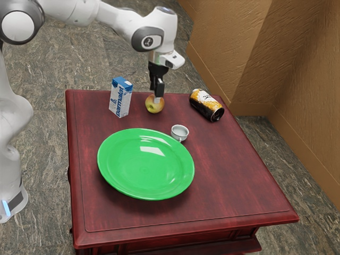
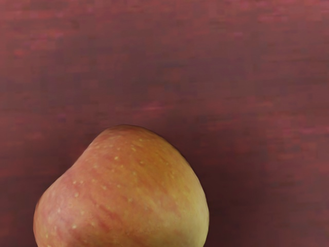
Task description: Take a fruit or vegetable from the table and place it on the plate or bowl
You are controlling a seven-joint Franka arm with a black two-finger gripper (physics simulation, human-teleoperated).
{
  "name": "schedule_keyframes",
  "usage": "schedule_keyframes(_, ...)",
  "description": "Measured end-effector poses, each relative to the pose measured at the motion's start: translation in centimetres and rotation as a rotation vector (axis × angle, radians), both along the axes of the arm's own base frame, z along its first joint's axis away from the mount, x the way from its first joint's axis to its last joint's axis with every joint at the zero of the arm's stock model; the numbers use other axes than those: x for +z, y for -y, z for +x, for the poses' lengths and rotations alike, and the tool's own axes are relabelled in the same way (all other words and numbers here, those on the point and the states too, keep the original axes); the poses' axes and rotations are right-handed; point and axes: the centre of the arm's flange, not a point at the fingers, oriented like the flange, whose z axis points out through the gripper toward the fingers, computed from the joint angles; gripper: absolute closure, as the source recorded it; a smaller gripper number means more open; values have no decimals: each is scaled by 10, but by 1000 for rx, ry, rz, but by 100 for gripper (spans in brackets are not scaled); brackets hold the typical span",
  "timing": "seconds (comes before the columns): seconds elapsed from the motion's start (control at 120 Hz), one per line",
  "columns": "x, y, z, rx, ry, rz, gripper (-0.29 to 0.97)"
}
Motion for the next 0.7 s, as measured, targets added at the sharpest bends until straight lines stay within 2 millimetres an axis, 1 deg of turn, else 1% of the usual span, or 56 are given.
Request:
schedule_keyframes(0.433,-5,2,-1,7,-13,-4,2)
schedule_keyframes(0.558,-6,5,-2,4,-35,-16,2)
schedule_keyframes(0.7,-9,14,-3,-8,-69,-33,2)
